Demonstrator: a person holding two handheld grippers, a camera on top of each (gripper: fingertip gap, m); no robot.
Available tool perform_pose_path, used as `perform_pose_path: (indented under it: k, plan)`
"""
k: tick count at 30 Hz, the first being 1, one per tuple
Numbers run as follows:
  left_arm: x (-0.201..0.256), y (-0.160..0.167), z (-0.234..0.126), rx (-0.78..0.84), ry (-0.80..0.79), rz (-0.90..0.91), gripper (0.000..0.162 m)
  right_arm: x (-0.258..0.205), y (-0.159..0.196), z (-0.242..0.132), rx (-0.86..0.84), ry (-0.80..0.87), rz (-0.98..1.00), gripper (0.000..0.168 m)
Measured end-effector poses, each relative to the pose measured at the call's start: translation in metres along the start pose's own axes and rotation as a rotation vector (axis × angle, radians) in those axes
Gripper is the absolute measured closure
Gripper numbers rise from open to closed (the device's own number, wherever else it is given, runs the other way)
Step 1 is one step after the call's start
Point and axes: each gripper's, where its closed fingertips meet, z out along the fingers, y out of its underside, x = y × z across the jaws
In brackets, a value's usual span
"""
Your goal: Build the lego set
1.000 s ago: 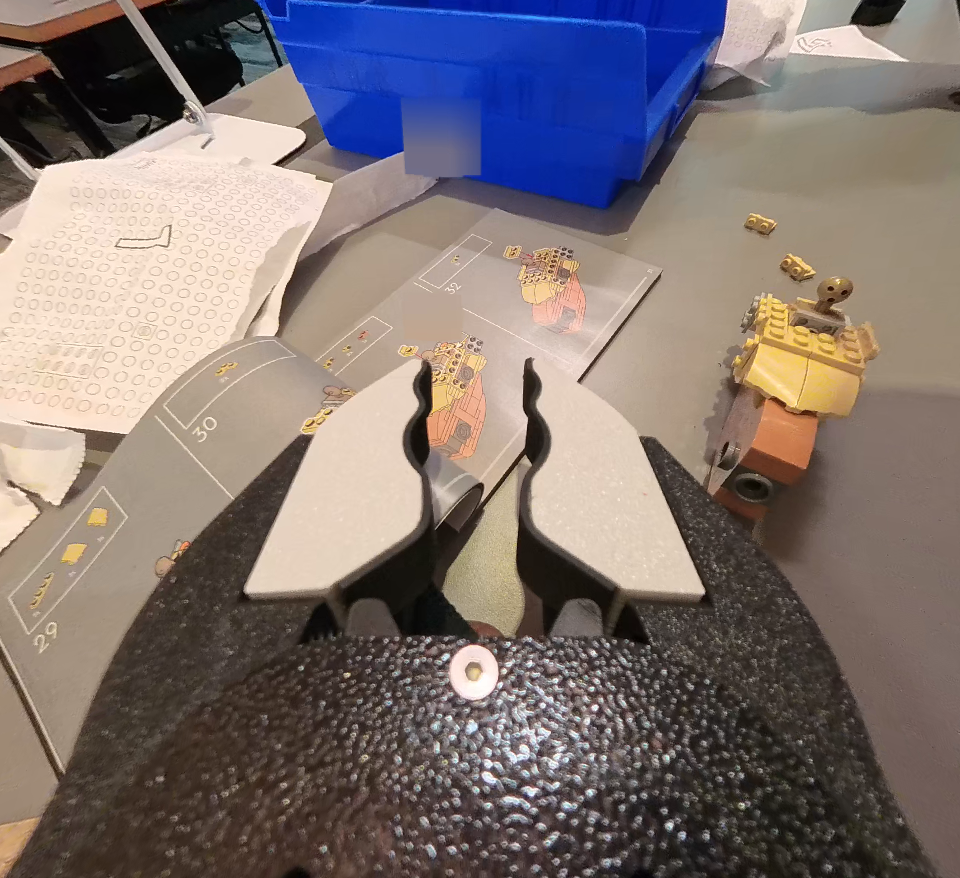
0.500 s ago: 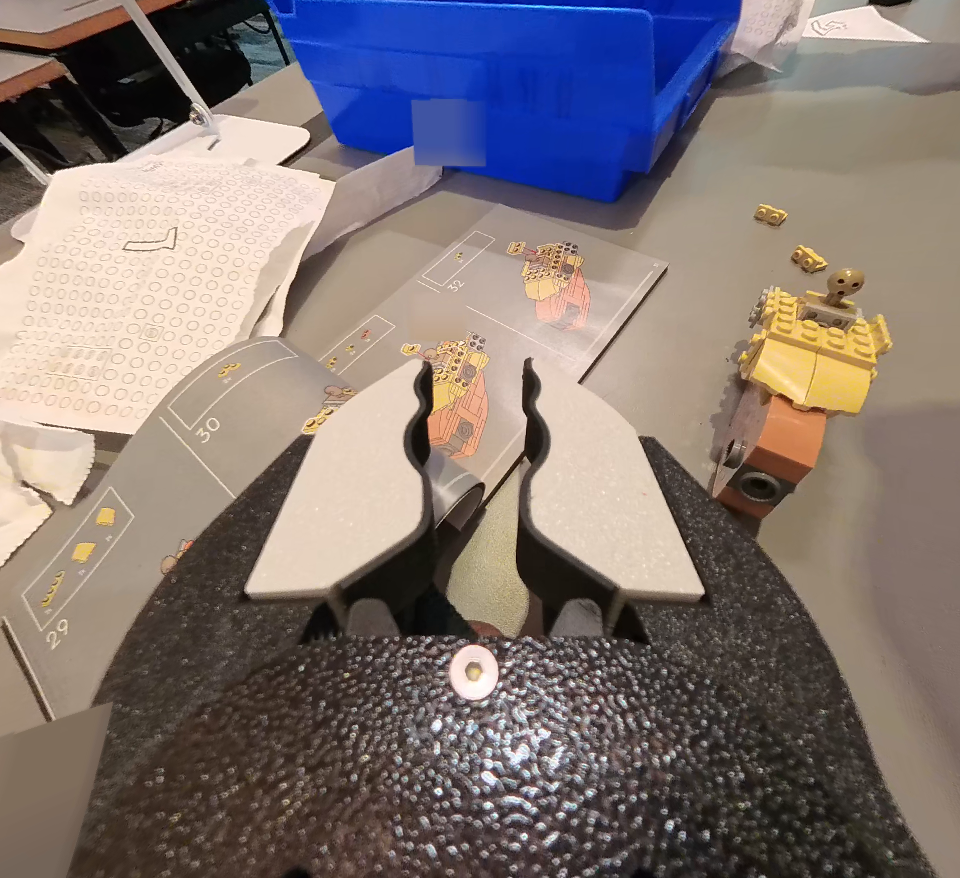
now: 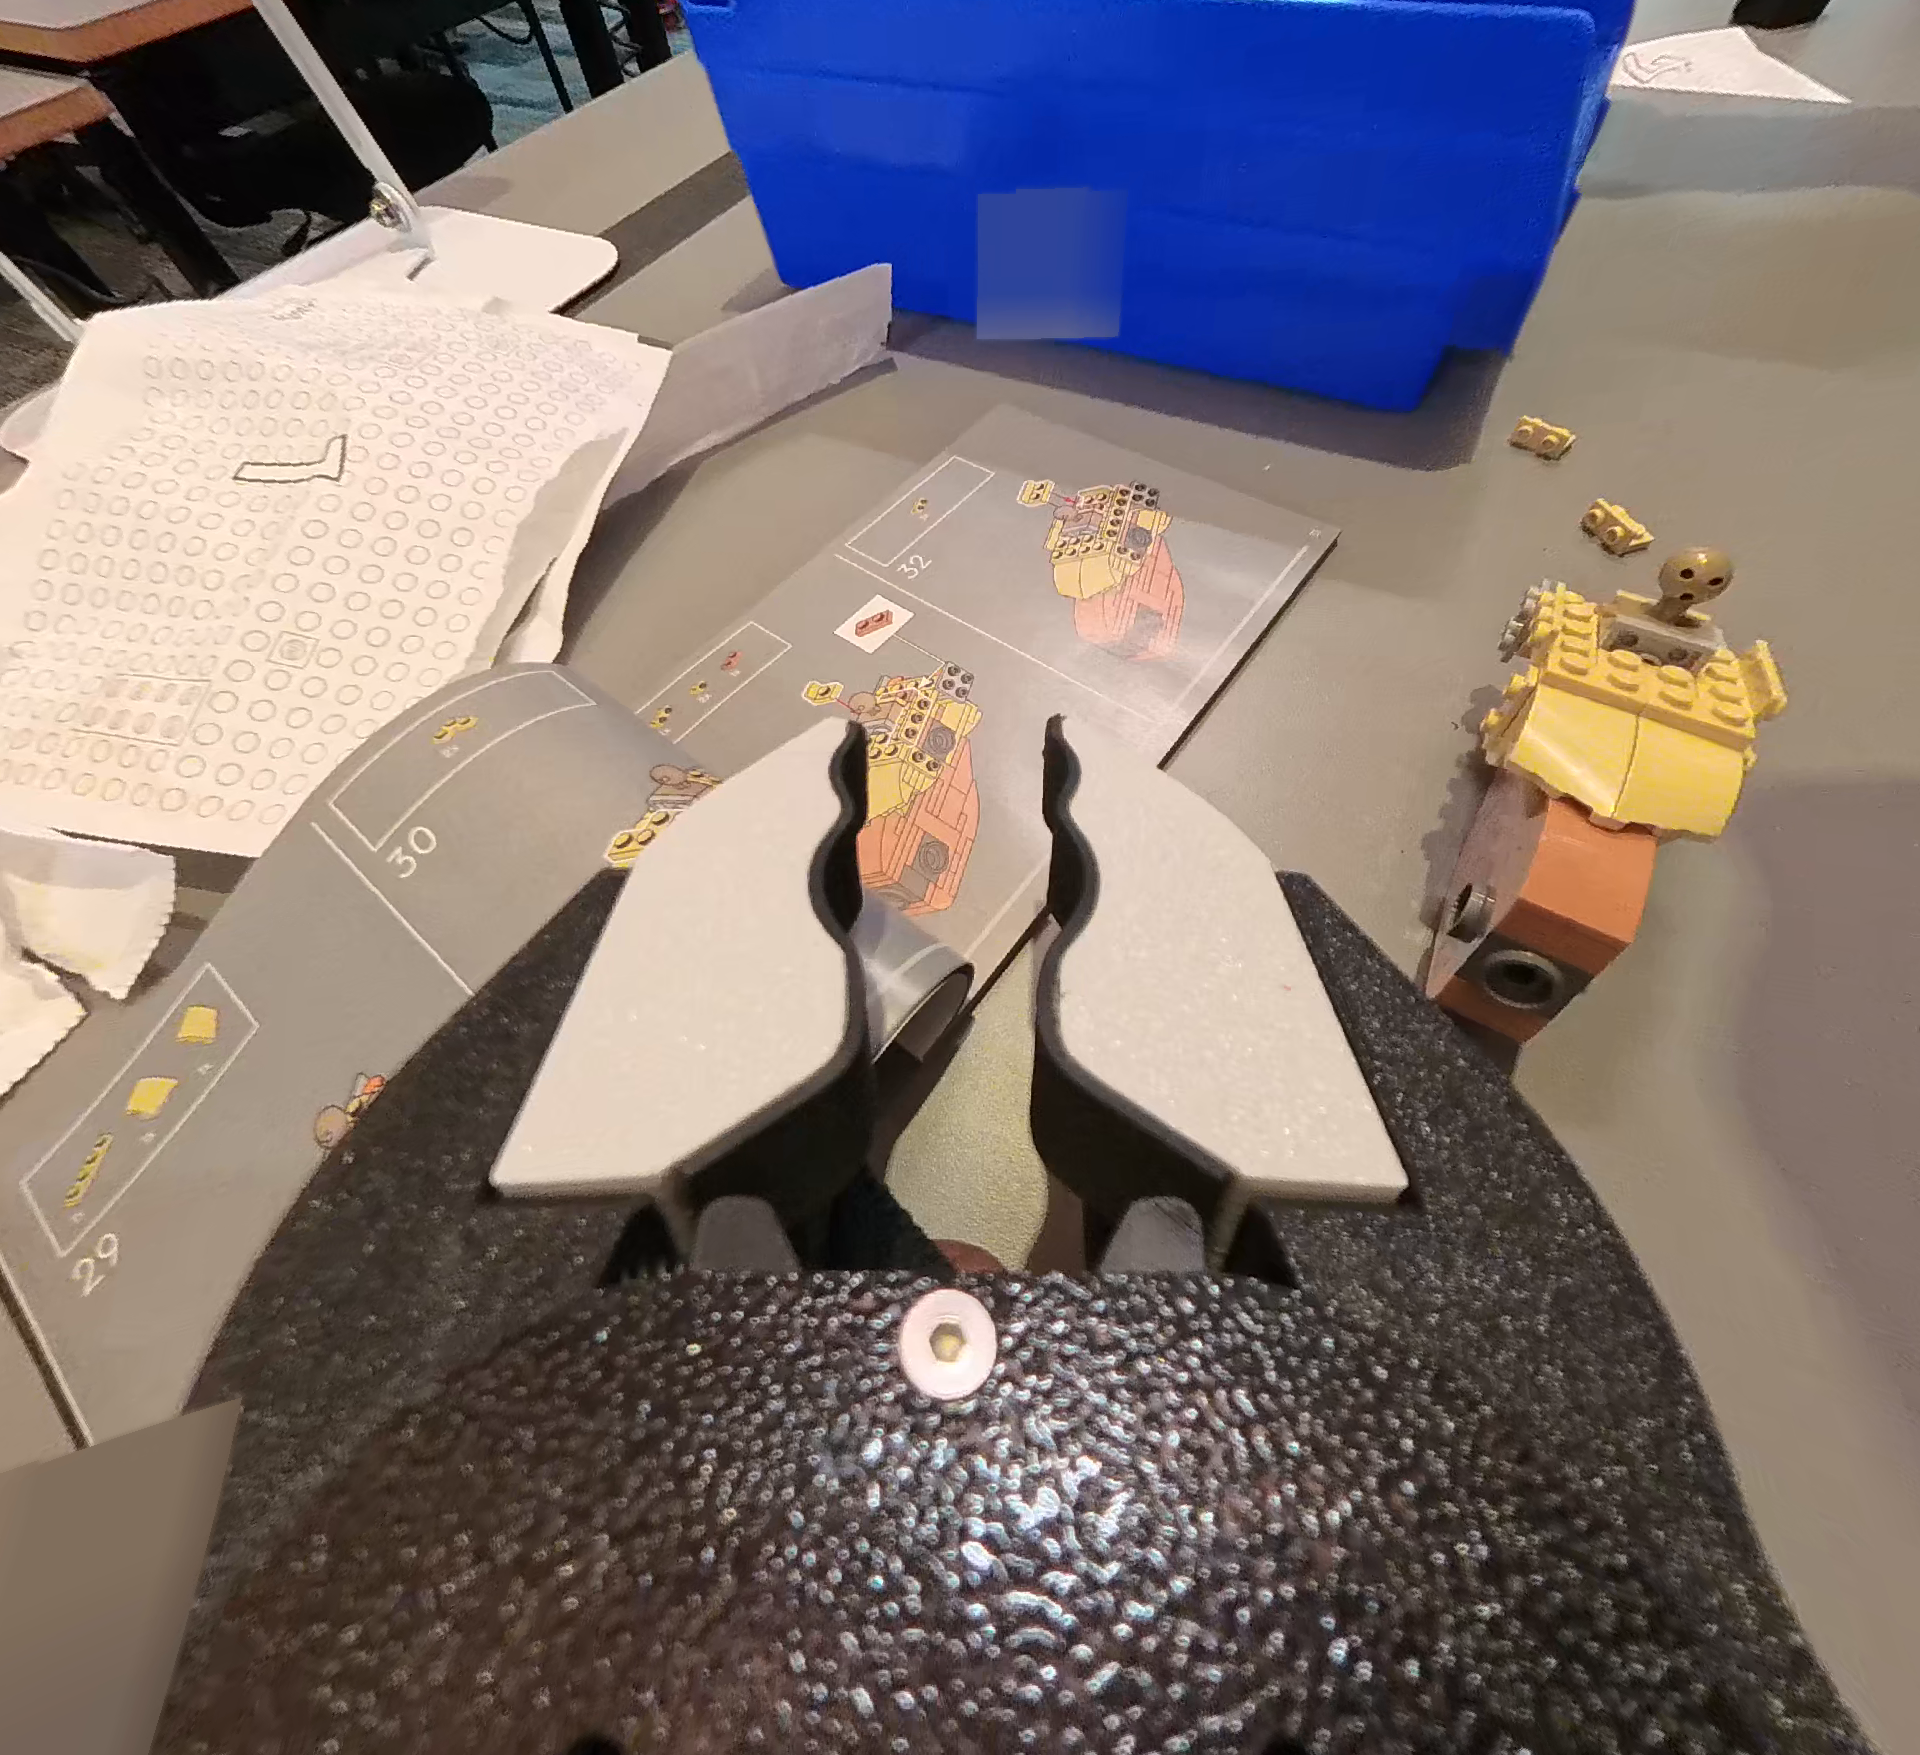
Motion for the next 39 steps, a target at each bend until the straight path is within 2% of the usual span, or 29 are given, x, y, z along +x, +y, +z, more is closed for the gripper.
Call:
perform_pose_path:
  k: [5, 11, 15, 21, 25, 29, 39]
  plan:
    - [-0.001, -0.001, -0.001, 0.009, 0.004, -0.012, 0.13, 0.0, -0.008, -0.013, 0.11, 0.049, 0.012, 0.146]
    - [0.0, -0.008, -0.005, 0.062, 0.013, -0.009, 0.13, -0.029, -0.011, -0.071, 0.532, 0.08, 0.172, 0.149]
    - [0.008, -0.018, -0.006, 0.126, 0.032, 0.007, 0.131, -0.08, -0.014, -0.09, 0.797, 0.009, 0.21, 0.151]
    - [0.017, -0.027, -0.002, 0.17, 0.029, 0.014, 0.131, -0.149, -0.028, -0.071, 1.038, -0.213, 0.262, 0.152]
    - [0.023, -0.035, 0.0, 0.21, 0.019, -0.012, 0.131, -0.168, -0.031, -0.057, 1.124, -0.293, 0.328, 0.154]
    - [0.029, -0.041, 0.004, 0.234, 0.01, -0.028, 0.132, -0.169, -0.032, -0.052, 1.151, -0.254, 0.336, 0.156]
    - [0.031, -0.037, 0.011, 0.19, 0.022, -0.036, 0.133, -0.173, -0.037, -0.039, 1.066, -0.3, 0.327, 0.157]
